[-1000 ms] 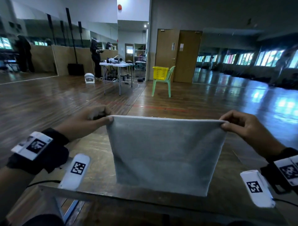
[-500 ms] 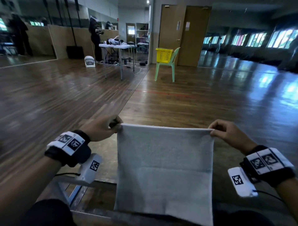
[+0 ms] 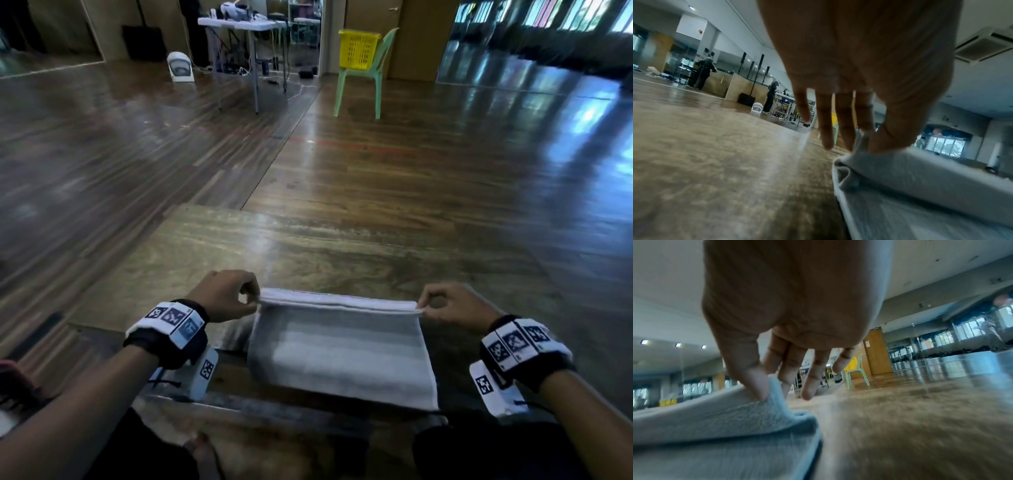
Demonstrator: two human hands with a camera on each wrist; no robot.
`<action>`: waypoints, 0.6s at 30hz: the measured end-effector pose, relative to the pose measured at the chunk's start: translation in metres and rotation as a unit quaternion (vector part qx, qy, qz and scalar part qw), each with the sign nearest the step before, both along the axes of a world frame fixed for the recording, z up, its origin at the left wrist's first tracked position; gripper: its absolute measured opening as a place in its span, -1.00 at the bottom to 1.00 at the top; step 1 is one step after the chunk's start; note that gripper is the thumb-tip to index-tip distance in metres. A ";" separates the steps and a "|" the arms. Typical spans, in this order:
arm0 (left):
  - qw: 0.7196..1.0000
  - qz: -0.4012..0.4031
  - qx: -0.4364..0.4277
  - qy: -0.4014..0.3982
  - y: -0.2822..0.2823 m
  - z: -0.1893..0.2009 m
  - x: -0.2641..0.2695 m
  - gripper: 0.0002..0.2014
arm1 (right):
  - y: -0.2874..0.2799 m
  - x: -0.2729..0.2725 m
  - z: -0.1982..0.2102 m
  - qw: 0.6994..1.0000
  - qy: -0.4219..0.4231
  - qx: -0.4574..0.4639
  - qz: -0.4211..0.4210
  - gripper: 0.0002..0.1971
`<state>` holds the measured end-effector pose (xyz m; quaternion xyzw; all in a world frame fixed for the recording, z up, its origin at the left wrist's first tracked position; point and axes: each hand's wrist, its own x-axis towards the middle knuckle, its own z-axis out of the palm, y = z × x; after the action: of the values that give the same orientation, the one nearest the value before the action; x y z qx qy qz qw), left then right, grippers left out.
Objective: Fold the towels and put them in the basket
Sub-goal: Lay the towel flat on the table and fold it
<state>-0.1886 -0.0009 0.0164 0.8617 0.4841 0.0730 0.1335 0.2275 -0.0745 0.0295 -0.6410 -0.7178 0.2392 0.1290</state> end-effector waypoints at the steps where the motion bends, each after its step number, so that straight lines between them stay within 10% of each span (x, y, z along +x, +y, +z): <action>1: 0.998 -0.012 -0.032 0.044 -0.003 -0.004 0.001 -0.88 | -0.003 0.001 -0.010 0.999 -0.033 -0.036 0.016 -0.96; 8: 0.973 -0.068 -0.027 0.221 -0.023 -0.028 0.018 -0.78 | -0.013 -0.003 -0.031 0.969 -0.208 -0.065 0.114 -0.68; 18: 0.982 0.012 0.027 0.188 -0.001 -0.030 0.033 -0.84 | 0.018 -0.007 -0.031 0.969 -0.241 -0.003 0.050 -0.91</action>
<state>-0.1555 -0.0017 -0.0136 0.8577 0.5083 -0.0760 0.0155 0.2203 -0.0562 -0.0015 -0.6433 -0.7583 0.0856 -0.0622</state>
